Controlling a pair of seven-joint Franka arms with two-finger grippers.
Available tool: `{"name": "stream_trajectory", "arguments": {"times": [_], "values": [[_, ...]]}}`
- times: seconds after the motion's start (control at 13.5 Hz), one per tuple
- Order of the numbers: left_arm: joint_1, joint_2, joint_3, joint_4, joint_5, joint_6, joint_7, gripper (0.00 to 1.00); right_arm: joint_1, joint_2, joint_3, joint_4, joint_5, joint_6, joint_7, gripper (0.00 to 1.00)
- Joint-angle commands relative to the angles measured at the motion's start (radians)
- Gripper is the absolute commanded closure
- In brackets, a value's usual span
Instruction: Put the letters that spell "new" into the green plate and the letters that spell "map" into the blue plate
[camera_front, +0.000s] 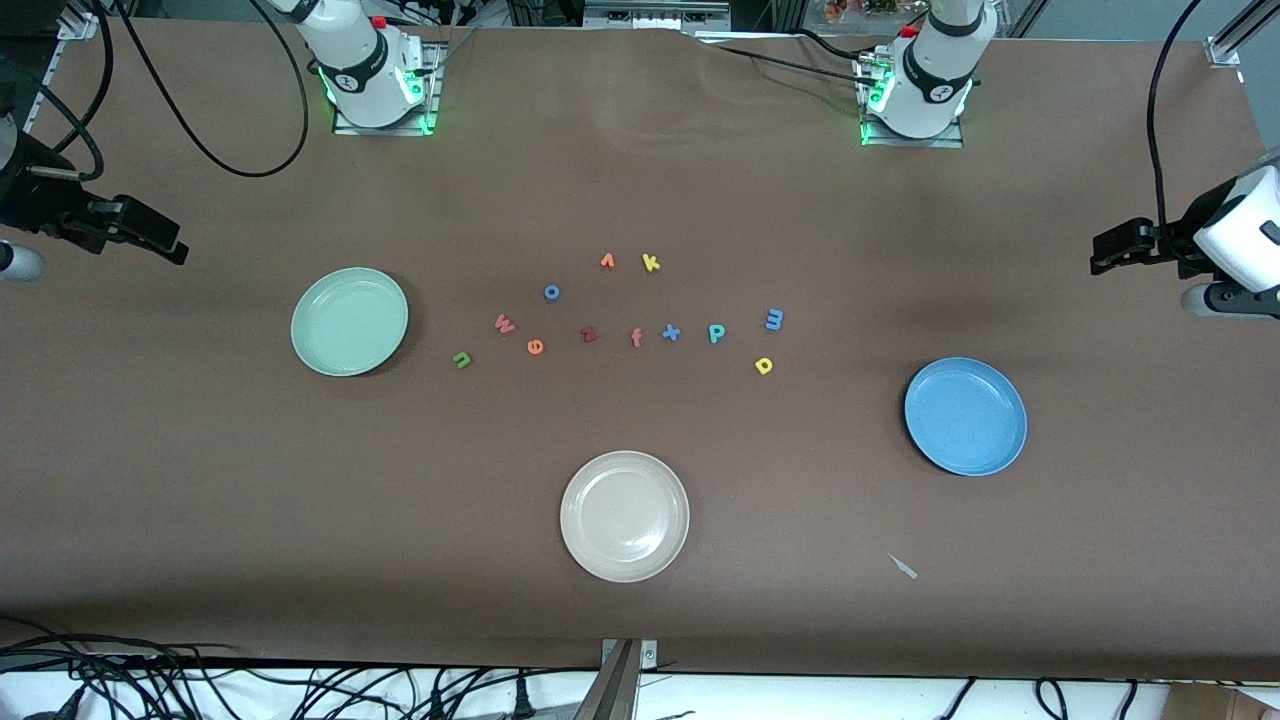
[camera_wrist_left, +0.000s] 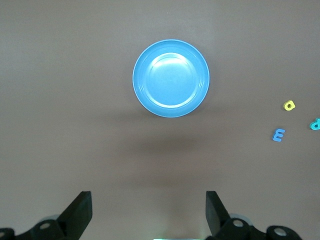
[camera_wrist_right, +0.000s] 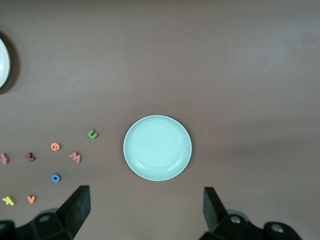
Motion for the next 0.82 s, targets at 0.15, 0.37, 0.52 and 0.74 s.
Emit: {"name": "stream_trajectory", "arguments": {"times": [0.15,0.37,0.52,0.74], "values": [[0.0,-0.002,0.003,-0.004,-0.03,0.005,0.019,0.0,0.003,-0.029,-0.003,-0.023,-0.003,-0.008,-0.016,0.0],[0.0,-0.002,0.003,-0.004,-0.03,0.005,0.019,0.0,0.004,-0.029,-0.003,-0.022,-0.006,-0.013,-0.016,0.0],[0.0,-0.002,0.003,-0.004,-0.03,0.005,0.019,0.0,0.004,-0.029,-0.003,-0.022,-0.009,-0.013,-0.018,0.0],[-0.001,-0.002,0.003,-0.004,-0.03,0.005,0.019,0.0,0.003,-0.029,-0.003,-0.022,-0.013,-0.013,-0.03,0.0]]}}
